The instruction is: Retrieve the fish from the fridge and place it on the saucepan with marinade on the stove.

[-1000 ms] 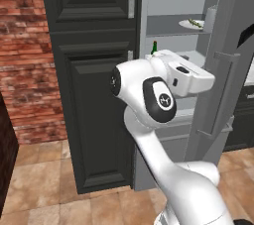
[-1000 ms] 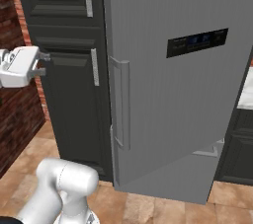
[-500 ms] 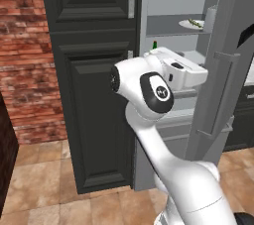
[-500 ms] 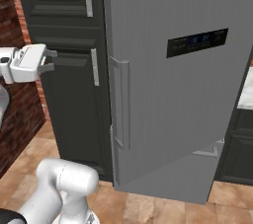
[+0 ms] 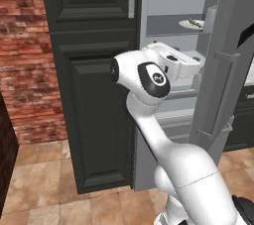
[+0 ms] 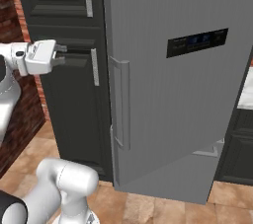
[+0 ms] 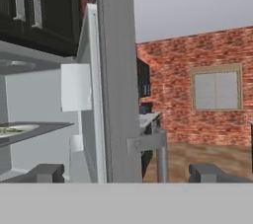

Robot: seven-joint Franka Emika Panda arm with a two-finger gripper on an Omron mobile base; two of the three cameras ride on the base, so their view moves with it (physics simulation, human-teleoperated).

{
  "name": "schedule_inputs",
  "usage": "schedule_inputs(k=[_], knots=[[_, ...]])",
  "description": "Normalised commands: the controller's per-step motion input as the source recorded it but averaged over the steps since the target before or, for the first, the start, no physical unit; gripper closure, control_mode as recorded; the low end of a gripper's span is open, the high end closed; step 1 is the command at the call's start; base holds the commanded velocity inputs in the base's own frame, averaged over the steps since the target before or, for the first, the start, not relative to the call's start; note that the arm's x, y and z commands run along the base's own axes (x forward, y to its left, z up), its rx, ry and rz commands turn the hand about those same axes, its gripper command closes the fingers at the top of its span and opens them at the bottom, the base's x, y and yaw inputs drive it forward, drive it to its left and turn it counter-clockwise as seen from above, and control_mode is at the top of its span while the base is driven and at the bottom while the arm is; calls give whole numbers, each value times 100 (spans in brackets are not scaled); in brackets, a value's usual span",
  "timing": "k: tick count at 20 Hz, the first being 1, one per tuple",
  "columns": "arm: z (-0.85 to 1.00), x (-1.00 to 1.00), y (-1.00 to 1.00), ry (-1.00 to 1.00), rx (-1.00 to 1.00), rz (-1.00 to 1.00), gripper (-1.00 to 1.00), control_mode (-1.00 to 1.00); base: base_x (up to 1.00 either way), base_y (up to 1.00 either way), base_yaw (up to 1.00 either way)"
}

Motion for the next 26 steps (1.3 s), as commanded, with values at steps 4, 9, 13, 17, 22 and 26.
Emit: schedule_inputs(k=[4, 9, 13, 17, 22, 26], knots=[[-11, 39, -23, -2, 0, 0, -100, -100, 0, 0, 0], [-12, 41, -11, -2, 0, 0, -100, -100, 0, 0, 0], [-10, 36, -18, -5, 0, 0, -100, -100, 0, 0, 0], [-7, 29, -34, -7, 0, 0, -100, -100, 0, 0, 0], [-4, 18, -32, -5, 0, 0, -100, -100, 0, 0, 0], [-4, 16, -13, 0, 0, -3, -100, -100, 0, 0, 0]])
